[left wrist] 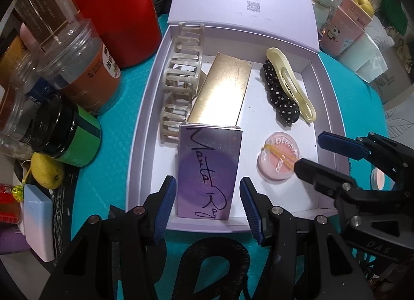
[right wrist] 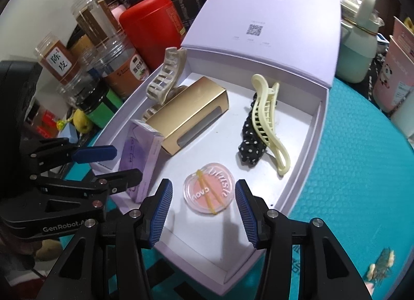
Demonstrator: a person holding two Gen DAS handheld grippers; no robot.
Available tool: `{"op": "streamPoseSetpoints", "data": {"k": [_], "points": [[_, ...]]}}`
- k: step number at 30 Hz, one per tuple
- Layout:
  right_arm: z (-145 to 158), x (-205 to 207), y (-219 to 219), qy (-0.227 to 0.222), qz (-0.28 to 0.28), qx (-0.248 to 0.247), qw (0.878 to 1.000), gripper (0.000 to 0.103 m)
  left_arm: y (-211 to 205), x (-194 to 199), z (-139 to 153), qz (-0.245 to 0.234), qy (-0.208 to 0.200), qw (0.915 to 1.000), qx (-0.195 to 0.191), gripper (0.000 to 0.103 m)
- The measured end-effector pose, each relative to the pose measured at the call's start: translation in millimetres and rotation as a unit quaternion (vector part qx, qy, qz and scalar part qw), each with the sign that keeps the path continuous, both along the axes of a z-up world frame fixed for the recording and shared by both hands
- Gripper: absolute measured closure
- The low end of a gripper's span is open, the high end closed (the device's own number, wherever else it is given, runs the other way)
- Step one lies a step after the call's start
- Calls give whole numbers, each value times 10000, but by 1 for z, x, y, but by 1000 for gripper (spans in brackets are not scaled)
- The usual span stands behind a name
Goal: Organize rigid objects
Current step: 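Lower the palette with the left tool while the right tool lowers the blush compact into the box, then open both tools and withdraw them toward the pink compact and clear claw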
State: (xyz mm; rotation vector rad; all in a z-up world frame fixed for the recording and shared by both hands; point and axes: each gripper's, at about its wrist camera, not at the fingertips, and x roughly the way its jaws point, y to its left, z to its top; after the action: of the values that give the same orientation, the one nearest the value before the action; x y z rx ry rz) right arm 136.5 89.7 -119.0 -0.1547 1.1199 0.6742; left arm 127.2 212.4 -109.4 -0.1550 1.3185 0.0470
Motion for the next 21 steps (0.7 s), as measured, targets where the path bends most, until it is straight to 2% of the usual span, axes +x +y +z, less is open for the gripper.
{"op": "streamPoseSetpoints", "data": {"k": [4,7,16,21], "points": [[8,-5,-9,-37,-125,-20,9999,53,6,-4,2,224,63,9997,-10,52],[16,-10,-15,-96,-222,-16,9997,53,5,-7,6,272,62,9996,25,42],[37,-30,-34,-211,-585,102,9980,53,-8,-17,31,141,-107,9996,-233,42],[54,-43,-44,-384,-732,150,9965,53,-17,-25,56,-32,-418,9991,-105,42]]}}
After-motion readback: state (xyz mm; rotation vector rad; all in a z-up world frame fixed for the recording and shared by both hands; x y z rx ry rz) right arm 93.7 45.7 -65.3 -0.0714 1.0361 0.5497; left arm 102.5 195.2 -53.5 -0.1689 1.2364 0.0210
